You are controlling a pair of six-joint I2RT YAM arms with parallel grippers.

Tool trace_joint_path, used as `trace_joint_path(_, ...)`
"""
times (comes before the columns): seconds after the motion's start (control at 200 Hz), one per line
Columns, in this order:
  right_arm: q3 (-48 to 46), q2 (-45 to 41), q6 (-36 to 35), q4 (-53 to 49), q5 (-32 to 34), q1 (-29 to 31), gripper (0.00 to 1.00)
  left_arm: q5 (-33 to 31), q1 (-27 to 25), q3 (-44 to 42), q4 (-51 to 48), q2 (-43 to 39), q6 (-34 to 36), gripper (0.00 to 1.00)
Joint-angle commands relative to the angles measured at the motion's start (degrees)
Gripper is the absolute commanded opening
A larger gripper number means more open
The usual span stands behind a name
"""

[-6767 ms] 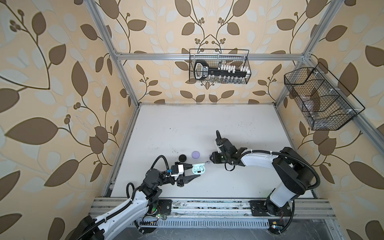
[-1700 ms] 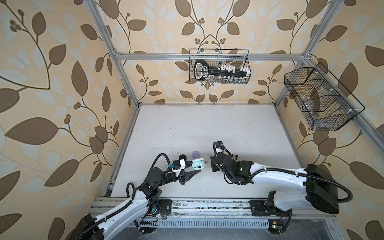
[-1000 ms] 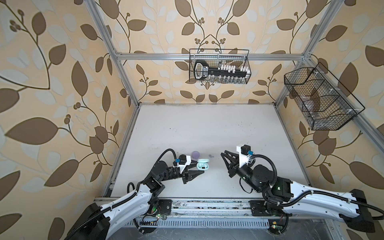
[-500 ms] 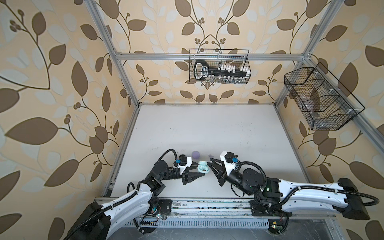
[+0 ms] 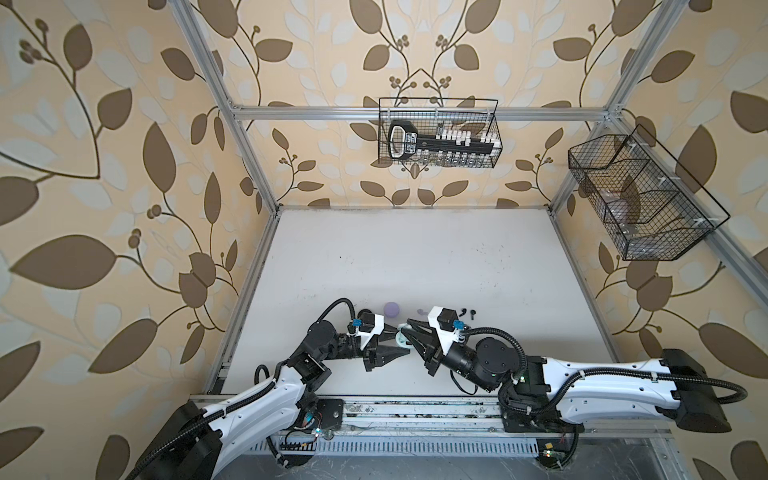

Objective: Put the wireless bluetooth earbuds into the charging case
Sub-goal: 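Lower the mint earbud into the empty slot with the right gripper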

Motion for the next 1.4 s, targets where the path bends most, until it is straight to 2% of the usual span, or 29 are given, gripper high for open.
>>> trace_joint_path(0.0,-1.30,0.89,-2.03,4.41,-1.16,0.34,0.20,2.38,-0.52,2.35,4.76,-0.03,-0.85,0.00)
trace_joint_path(0.47,-3.81,3.82,-2.42,8.44,-2.24,0.43,0.19,1.47,-0.52,2.35,4.26,-1.40,-1.51,0.00)
trace_joint_path(1.395,-5.66,8.71,-0.75,12.58,1.63,2.87,0.19,-0.03,-0.61,1.67,3.80,-3.67,-1.71,0.00)
